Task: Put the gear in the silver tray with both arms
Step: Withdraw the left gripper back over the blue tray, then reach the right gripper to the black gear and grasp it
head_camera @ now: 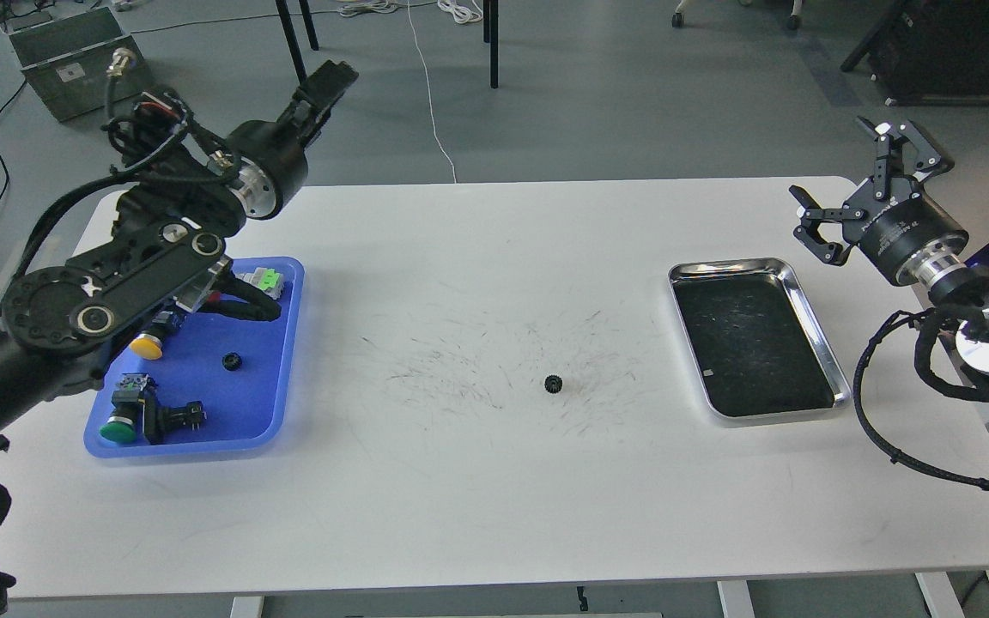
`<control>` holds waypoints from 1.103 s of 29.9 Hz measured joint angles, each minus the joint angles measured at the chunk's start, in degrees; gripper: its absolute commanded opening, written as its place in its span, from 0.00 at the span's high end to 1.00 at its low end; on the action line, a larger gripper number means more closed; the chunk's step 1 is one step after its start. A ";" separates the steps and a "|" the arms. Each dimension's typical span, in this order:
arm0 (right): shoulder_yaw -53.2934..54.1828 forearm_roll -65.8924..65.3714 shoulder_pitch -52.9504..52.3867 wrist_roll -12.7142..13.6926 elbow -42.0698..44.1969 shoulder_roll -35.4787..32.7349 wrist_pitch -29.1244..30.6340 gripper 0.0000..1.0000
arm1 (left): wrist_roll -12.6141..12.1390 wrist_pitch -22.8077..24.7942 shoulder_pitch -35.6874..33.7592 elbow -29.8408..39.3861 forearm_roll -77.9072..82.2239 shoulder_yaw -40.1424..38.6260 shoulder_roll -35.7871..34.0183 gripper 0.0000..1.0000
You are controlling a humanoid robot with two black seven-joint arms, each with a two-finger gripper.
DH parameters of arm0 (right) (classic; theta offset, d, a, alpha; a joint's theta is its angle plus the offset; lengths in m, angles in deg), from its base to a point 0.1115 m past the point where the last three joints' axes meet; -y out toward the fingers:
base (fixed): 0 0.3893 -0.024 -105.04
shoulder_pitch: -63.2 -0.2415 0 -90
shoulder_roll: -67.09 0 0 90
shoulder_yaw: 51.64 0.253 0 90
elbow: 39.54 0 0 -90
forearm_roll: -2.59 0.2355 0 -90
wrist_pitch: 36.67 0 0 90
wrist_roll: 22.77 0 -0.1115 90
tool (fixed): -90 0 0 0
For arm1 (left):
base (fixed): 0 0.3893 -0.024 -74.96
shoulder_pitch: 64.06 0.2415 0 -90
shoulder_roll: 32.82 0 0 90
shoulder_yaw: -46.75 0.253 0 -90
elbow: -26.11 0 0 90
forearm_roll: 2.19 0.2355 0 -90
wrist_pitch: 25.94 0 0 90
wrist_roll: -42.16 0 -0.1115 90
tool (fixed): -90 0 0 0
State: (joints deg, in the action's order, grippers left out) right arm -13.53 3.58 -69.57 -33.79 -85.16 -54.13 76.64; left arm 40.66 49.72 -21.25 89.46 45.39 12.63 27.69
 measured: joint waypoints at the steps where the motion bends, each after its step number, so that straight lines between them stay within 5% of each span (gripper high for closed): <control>1: -1.26 -0.52 -1.26 0.06 -1.06 0.00 -0.72 0.02 | 1.03 -0.31 1.29 0.00 -1.75 -1.00 -0.80 0.02; 9: -9.77 -12.79 -8.40 2.50 -9.97 0.41 -5.78 0.02 | 5.81 -0.14 12.52 -0.34 -10.97 -13.81 -0.40 0.02; 14: -13.61 -24.63 -10.56 5.96 -11.31 3.17 -6.33 0.02 | 9.80 5.53 15.41 -2.82 -17.46 -19.73 1.90 0.02; 26: -29.82 -44.71 -21.17 14.39 -13.07 10.96 -6.35 0.02 | 13.77 20.71 14.82 -14.56 -36.14 -21.13 3.58 0.02; 33: -46.19 -47.71 -29.79 19.58 -13.06 18.55 -5.96 0.02 | 17.47 22.03 15.15 -15.04 -38.83 -20.77 3.72 0.02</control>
State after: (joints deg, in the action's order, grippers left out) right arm -59.72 -44.13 -99.36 -14.21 -98.23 -35.58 70.68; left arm 58.13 71.76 -6.10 74.43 6.55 -8.14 31.41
